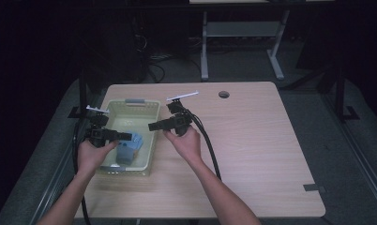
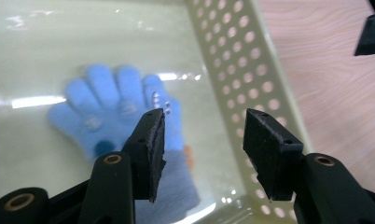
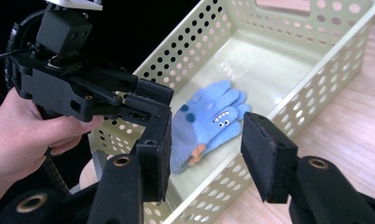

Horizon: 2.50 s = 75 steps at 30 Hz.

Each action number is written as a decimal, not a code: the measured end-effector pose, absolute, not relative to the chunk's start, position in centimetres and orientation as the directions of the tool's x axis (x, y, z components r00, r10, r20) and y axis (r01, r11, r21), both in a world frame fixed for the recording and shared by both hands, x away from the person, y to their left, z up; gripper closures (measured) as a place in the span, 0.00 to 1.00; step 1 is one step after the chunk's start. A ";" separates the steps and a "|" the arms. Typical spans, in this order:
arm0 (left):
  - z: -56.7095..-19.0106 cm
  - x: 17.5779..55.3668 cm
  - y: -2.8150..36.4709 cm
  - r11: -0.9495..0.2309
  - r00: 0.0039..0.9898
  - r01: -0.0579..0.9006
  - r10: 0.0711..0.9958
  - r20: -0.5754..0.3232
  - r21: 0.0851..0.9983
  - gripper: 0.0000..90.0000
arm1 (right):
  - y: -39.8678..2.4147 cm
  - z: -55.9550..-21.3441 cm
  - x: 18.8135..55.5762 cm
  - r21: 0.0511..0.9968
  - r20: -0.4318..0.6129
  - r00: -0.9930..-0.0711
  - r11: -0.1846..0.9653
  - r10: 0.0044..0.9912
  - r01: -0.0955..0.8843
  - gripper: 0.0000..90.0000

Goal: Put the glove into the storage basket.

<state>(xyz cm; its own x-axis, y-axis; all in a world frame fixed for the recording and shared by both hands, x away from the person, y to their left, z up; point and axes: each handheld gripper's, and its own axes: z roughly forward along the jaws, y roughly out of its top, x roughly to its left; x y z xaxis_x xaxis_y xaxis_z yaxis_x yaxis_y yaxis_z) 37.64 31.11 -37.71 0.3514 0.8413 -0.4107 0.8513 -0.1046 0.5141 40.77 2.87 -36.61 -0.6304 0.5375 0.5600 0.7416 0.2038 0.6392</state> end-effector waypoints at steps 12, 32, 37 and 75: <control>-36.8 37.1 29.9 -0.077 0.363 0.828 0.828 -0.427 0.555 0.48 | 0.4 -36.2 41.0 0.647 0.572 -0.630 0.183 0.525 0.740 0.52; -36.0 37.1 27.6 -0.044 0.382 0.804 0.803 -0.458 0.593 0.43 | -3.4 -35.9 40.5 0.653 0.591 -0.617 0.141 0.519 0.744 0.46; -35.8 36.9 26.9 -0.042 0.390 0.796 0.798 -0.459 0.604 0.42 | -4.4 -35.8 40.4 0.655 0.588 -0.617 0.138 0.523 0.743 0.46; -35.1 36.5 21.3 -0.122 0.489 0.761 0.754 -0.440 0.637 0.40 | -11.2 -36.5 38.6 0.648 0.618 -0.567 0.056 0.544 0.760 0.40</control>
<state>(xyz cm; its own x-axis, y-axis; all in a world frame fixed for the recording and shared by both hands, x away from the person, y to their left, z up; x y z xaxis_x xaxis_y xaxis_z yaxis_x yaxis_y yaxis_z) 36.47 21.29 -35.14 0.4885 0.7535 -0.4399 0.7611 -0.1215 0.6371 38.62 -11.17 -36.48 -0.5670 0.5442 0.6184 0.7599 0.0558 0.6476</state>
